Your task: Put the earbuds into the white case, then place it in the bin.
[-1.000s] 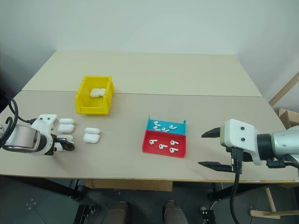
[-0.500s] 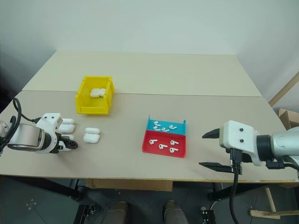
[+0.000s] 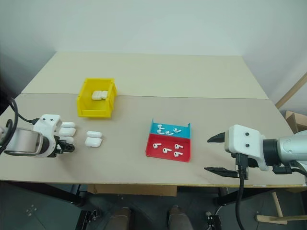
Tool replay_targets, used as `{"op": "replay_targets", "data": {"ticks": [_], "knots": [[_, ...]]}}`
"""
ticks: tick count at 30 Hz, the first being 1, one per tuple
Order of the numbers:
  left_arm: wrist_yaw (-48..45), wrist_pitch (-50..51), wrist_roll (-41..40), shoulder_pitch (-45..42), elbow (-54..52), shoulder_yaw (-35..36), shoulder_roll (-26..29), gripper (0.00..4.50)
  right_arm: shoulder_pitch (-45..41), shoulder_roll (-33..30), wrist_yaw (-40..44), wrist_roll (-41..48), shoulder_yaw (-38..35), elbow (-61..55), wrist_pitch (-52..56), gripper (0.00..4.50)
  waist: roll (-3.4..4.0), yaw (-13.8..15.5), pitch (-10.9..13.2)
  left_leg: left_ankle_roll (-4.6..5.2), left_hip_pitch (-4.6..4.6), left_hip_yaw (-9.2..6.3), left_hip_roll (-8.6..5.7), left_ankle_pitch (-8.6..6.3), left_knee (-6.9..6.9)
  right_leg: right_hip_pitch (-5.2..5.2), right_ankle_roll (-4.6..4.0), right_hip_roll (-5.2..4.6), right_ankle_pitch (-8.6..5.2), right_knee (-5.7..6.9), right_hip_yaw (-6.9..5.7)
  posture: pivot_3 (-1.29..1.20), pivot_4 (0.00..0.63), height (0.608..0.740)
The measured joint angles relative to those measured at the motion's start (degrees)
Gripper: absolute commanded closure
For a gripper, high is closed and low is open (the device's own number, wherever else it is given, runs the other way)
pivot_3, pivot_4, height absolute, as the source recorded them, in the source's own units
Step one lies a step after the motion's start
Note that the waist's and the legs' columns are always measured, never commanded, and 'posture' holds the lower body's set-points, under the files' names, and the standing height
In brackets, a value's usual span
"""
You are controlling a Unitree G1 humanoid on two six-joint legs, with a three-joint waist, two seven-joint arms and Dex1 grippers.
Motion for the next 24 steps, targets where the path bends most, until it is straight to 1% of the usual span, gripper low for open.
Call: {"op": "replay_targets", "data": {"ticks": [2, 4, 6, 8, 9, 10, 12, 14, 17, 19, 21, 24], "knots": [[-3.8, 0.1, -1.2, 5.3, -5.9, 7.1, 3.9, 1.72, 0.0, 0.4, -0.2, 0.1, -1.4, 0.3, 0.5, 0.0, 0.0, 0.0, 0.0, -0.01, -0.01, 0.0, -0.02, -0.01, 0.0, 0.0, 0.0, -0.06, 0.0, -0.01, 0.0, 0.0, 0.15, 0.74], [-9.5, -0.8, -0.5, 10.8, -13.9, 17.2, 4.2, 1.72, -0.8, 0.9, -0.5, 0.5, -2.0, 0.5, 0.6, 0.0, 0.02, 0.3, 0.0, -0.02, 0.07, 0.02, -0.05, 0.0, 0.01, 0.08, 0.0, -0.09, 0.0, 0.01, -0.01, 0.0, 0.15, 0.74], [-17.3, -4.1, 4.7, 16.8, -22.7, 25.1, 1.8, 1.72, -2.5, 1.1, -0.6, 0.7, -1.7, 1.0, 0.6, 0.0, 0.06, 0.6, 0.0, -0.06, 0.22, 0.06, -0.06, 0.02, 0.01, 0.21, -0.02, -0.08, 0.01, -0.02, -0.01, 0.0, 0.15, 0.74], [-25.4, -8.6, 10.3, 21.3, -27.9, 28.8, -1.0, 1.72, -4.6, 1.1, -0.7, 0.9, -0.6, 1.6, 0.6, 0.0, 0.07, 0.8, 0.0, -0.08, 0.34, 0.05, -0.05, 0.04, 0.0, 0.31, -0.04, -0.07, 0.0, -0.06, -0.02, 0.0, 0.15, 0.74], [-29.8, -12.7, 14.2, 23.3, -30.4, 29.8, -3.6, 1.72, -5.7, 1.1, -0.8, 1.1, 0.1, 1.8, 0.7, 0.0, 0.11, 0.9, -0.1, -0.08, 0.39, 0.08, -0.05, 0.04, -0.01, 0.38, -0.06, -0.07, -0.01, -0.11, 0.0, 0.0, 0.15, 0.74], [-34.2, -18.2, 19.5, 25.5, -33.1, 29.9, -6.2, 1.72, -7.0, 1.1, -1.3, 1.4, 1.1, 1.9, 1.3, 0.0, 0.1, 0.8, -0.1, -0.08, 0.45, 0.08, -0.04, 0.04, -0.01, 0.46, -0.08, -0.06, -0.02, -0.17, -0.02, 0.0, 0.15, 0.74], [-40.3, -28.0, 29.3, 27.7, -36.2, 27.1, -9.9, 1.72, -10.1, 0.2, -3.3, 2.6, 3.5, 1.4, 4.9, 0.0, 0.1, 0.7, -0.1, -0.08, 0.46, 0.07, -0.01, 0.04, -0.02, 0.57, -0.13, -0.04, 0.02, -0.34, -0.02, 0.0, 0.15, 0.74], [-46.6, -38.1, 37.4, 27.8, -36.8, 22.6, -13.9, 1.72, -13.7, -0.9, -5.1, 3.7, 6.3, 0.2, 8.7, 0.0, 0.12, 0.8, -0.1, -0.07, 0.43, 0.07, -0.02, 0.03, -0.03, 0.58, -0.09, -0.05, 0.04, -0.43, -0.02, 0.0, 0.15, 0.74], [-58.2, -55.4, 48.3, 28.0, -35.9, 14.3, -22.1, 1.72, -19.9, -3.4, -6.9, 5.0, 11.9, -2.4, 14.2, 0.0, 0.13, 0.8, -0.1, -0.03, 0.26, 0.08, -0.01, 0.0, -0.03, 0.52, -0.02, -0.05, 0.09, -0.57, -0.02, 0.0, 0.15, 0.74], [-66.2, -60.0, 49.0, 26.9, -33.2, 10.7, -23.8, 1.72, -25.2, -3.9, -7.3, 5.0, 16.5, -3.2, 17.1, 0.0, 0.13, 0.7, -0.1, -0.01, 0.15, 0.08, 0.02, 0.0, -0.02, 0.39, 0.0, -0.03, 0.11, -0.55, -0.02, 0.0, 0.15, 0.74], [-74.8, -63.8, 48.5, 24.6, -28.9, 8.3, -26.0, 1.72, -31.3, -4.0, -6.7, 4.1, 23.3, -3.3, 19.4, 0.0, 0.17, 0.6, -0.1, 0.0, 0.04, 0.13, 0.02, 0.01, 0.04, 0.19, 0.02, -0.03, 0.13, -0.44, 0.02, 0.0, 0.15, 0.74], [-85.0, -68.9, 49.0, 21.5, -23.7, 5.0, -27.9, 1.72, -39.1, -3.2, -5.2, 0.4, 33.0, -2.9, 21.6, 0.0, 0.18, 0.4, -0.1, 0.0, -0.05, 0.11, 0.05, 0.01, 0.08, 0.09, 0.03, 0.02, 0.14, -0.43, 0.01, 0.0, 0.15, 0.74]]}}
